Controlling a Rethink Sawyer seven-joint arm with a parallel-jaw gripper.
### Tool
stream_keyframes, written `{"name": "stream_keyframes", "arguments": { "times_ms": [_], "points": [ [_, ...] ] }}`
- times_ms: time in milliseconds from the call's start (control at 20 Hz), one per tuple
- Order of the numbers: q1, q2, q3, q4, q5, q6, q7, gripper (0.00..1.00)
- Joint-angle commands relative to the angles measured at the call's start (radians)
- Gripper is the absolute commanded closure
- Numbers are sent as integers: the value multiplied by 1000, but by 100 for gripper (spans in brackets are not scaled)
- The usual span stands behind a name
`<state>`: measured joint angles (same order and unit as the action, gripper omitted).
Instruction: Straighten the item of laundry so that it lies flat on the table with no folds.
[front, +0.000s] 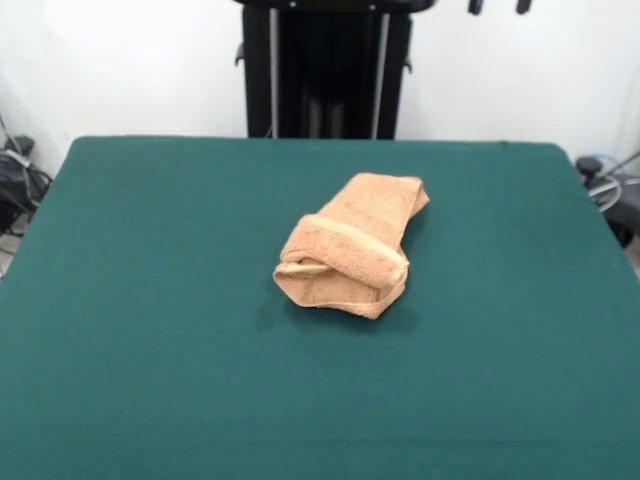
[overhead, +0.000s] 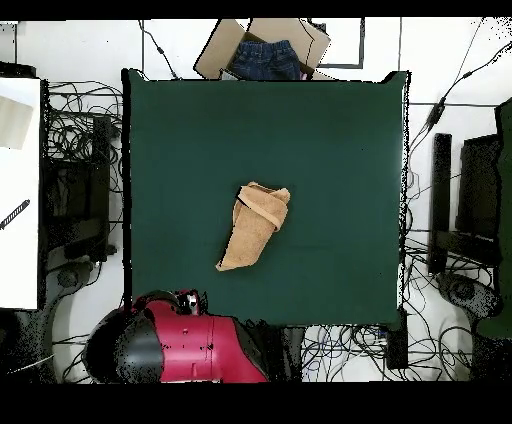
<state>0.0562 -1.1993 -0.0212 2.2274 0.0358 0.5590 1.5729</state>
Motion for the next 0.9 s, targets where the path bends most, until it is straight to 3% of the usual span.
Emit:
{"name": "stream_keyframes", "arguments": {
  "times_ms": [50, 150, 450, 550, 800, 900],
  "points": [
    [-15, 7, -17, 108, 57, 26, 207, 0],
    [-25, 4, -11, 110, 56, 54, 178, 0],
    [-111, 70, 53, 189, 100, -50, 93, 0],
    [-136, 51, 70, 224, 124, -54, 62, 0],
    [-89, -58, 20, 199, 54, 70, 99, 0],
    [-97, -58, 30, 216, 64, 40, 93, 0]
  ]
}}
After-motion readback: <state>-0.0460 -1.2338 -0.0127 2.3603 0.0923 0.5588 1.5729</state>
